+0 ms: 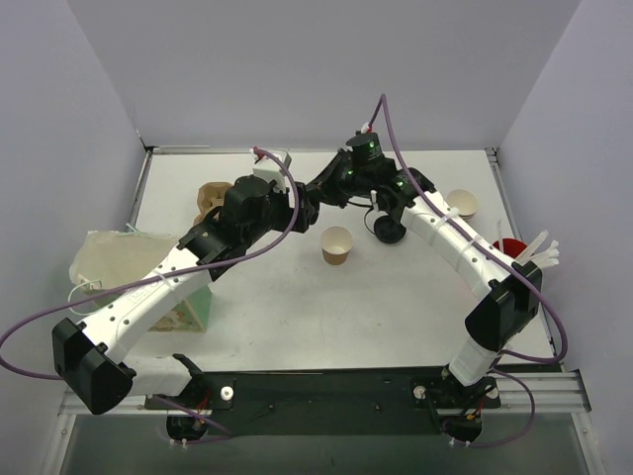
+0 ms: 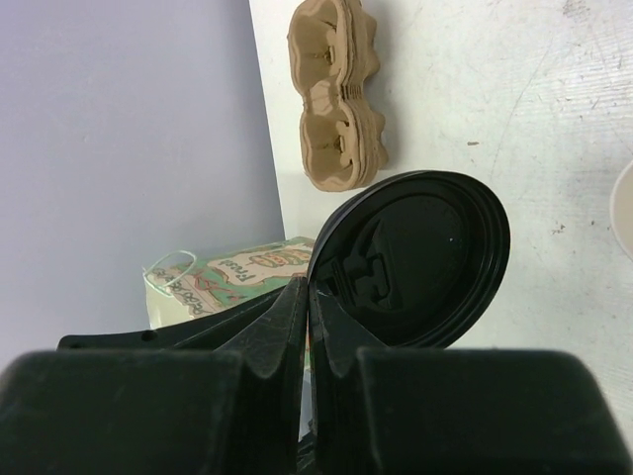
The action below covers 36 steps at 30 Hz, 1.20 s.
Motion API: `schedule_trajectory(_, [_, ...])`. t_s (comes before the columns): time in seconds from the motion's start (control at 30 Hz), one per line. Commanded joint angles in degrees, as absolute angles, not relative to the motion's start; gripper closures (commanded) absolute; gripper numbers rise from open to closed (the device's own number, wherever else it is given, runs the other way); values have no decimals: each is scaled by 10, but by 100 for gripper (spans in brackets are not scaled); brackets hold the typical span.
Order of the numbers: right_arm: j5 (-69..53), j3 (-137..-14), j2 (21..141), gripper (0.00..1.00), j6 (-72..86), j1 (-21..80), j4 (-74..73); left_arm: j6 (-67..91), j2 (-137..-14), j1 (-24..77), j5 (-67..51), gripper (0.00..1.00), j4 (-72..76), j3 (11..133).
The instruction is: Pack the takeout coffee
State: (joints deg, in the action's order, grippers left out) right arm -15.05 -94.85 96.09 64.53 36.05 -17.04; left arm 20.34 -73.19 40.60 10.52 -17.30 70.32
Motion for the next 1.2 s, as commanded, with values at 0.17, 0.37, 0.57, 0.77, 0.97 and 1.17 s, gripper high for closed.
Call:
schedule_trajectory(0.17, [-124,-964,956,100,674,377,-161,207,-743,410,142,25,-123,696])
schedule_trajectory(0.37, [-121,-962,958,100,680,386,-156,213,-748,410,170,33,-116,690])
schedule_trajectory(0.57, [-120,-962,961,100,686,390,-150,219,-754,409,180,39,-113,684])
schedule_trajectory(0.77, [-127,-958,962,100,686,396,-140,224,-759,410,194,59,-115,686])
schedule_trajectory(0.97, [-118,-950,952,77,668,396,-141,236,-760,410,200,72,-125,699])
schedule_trajectory(1.17, [-71,-921,899,41,595,382,-143,267,-774,388,167,73,-191,746])
